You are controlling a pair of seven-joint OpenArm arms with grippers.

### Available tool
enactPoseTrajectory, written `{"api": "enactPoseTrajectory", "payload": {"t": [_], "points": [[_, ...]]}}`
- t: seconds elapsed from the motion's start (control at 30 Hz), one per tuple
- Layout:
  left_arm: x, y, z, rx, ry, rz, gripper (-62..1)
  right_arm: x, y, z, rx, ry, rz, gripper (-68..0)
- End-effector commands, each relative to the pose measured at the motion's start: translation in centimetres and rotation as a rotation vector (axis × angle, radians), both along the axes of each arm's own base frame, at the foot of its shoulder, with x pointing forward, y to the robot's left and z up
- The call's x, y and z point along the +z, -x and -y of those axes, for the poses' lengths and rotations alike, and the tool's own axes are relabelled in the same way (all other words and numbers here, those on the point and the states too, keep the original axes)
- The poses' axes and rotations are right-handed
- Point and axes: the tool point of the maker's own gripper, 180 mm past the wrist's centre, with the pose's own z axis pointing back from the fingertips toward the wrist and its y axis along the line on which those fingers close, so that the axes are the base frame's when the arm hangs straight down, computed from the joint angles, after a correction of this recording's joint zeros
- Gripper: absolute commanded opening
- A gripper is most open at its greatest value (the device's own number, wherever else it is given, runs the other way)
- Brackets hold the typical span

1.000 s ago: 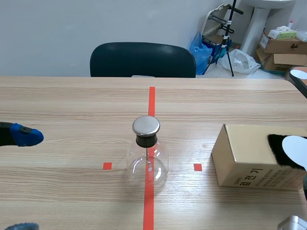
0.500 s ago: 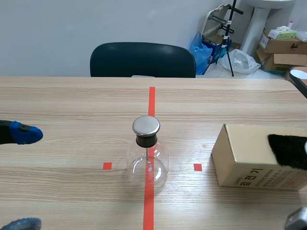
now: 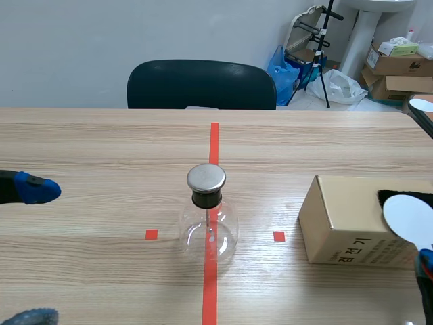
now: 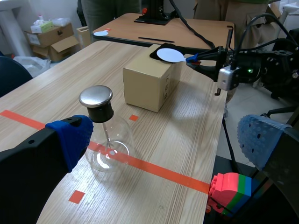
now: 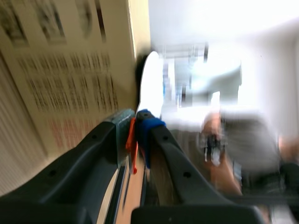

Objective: Do the electroscope experiment

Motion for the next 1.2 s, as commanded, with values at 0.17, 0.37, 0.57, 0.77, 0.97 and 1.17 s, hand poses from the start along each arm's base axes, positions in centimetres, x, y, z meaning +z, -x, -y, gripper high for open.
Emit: {"api": "enactPoseTrajectory", "payload": {"t": [0.17, 0.37, 0.57, 0.77, 0.97, 1.17], "points": [[0.5, 0.0, 0.2, 0.003, 0.031, 0.003, 1.4, 0.5, 0.5, -1.2, 0.109, 0.057, 0.021, -66.6], [0.5, 0.0, 0.2, 0.003, 0.031, 0.003, 1.4, 0.4, 0.5, -0.4, 0.07, 0.068, 0.012, -66.6], [0.5, 0.0, 0.2, 0.003, 0.03, 0.003, 1.4, 0.5, 0.7, 1.8, -0.058, 0.058, 0.015, -66.6], [0.5, 0.0, 0.2, 0.003, 0.03, 0.003, 1.4, 0.7, 0.9, -0.8, 0.088, 0.043, 0.027, -66.6], [0.5, 0.0, 0.2, 0.003, 0.03, 0.003, 1.4, 0.1, 1.0, -2.6, 0.195, 0.069, 0.002, -66.6], [0.5, 0.0, 0.2, 0.003, 0.03, 0.003, 1.4, 0.3, 1.3, 0.4, 0.03, 0.062, 0.0, -66.6]]}}
